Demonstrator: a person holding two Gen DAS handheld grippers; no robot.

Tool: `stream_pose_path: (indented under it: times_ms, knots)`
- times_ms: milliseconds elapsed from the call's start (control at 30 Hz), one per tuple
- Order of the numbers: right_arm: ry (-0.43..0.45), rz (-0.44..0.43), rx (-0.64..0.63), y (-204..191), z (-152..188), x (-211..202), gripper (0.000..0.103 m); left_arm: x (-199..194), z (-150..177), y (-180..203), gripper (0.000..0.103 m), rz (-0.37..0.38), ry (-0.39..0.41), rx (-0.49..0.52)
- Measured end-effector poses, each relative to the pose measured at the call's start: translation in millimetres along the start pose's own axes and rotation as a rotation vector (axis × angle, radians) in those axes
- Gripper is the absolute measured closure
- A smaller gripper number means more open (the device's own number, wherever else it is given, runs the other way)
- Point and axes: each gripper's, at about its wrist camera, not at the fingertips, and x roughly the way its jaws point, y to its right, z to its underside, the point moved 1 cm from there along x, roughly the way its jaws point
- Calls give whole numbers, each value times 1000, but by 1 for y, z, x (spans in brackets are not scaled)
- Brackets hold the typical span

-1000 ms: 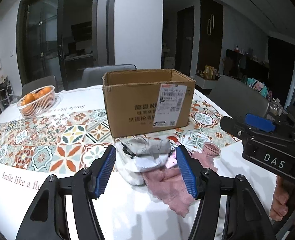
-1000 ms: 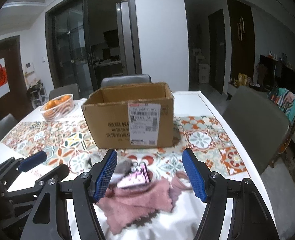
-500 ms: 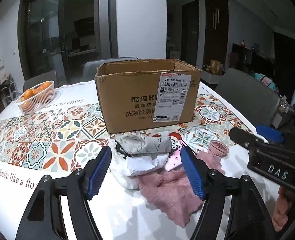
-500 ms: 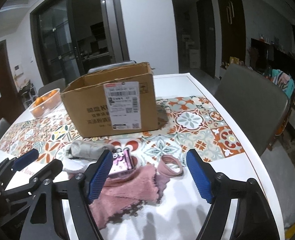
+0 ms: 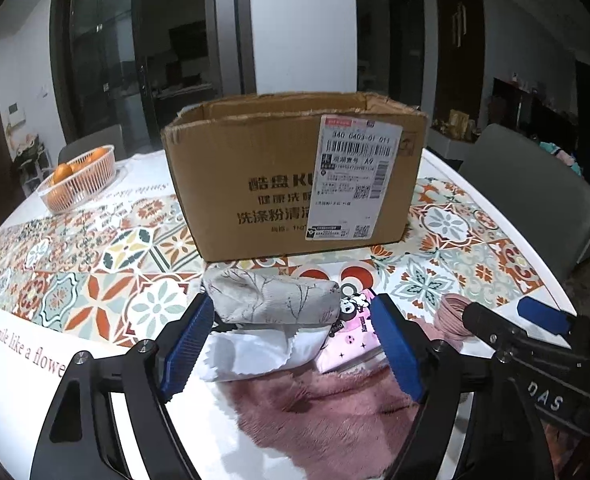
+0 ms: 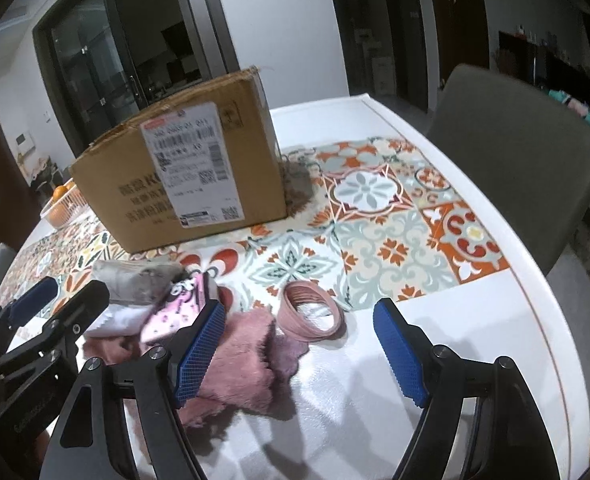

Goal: Organize soft objects
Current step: 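Grasp the grey-patterned pouch with the left gripper while the right gripper grasps the pink hair tie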

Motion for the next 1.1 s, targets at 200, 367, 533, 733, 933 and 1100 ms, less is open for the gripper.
stream_pose_path:
  times_ms: [200,367,533,733,933,1100]
  knots:
    - [-28,-18,24,5,2,15,25,18,-2,4,16,-39,-19,8]
    - [-45,-17,35,8,3,27,25,32,-3,8,15,-75,-40,22]
    - [-58,-17,49,12,2,34,25,44,-4,12,15,-94,-58,27]
    - [-64,-12,46,12,1,39,25,55,-2,15,18,-120,-72,62]
    - [-70,12,38,11,3,43,27,60,4,13,39,-112,-80,63]
    - [-78,36,21,11,6,46,47,59,6,11,53,-101,-60,60]
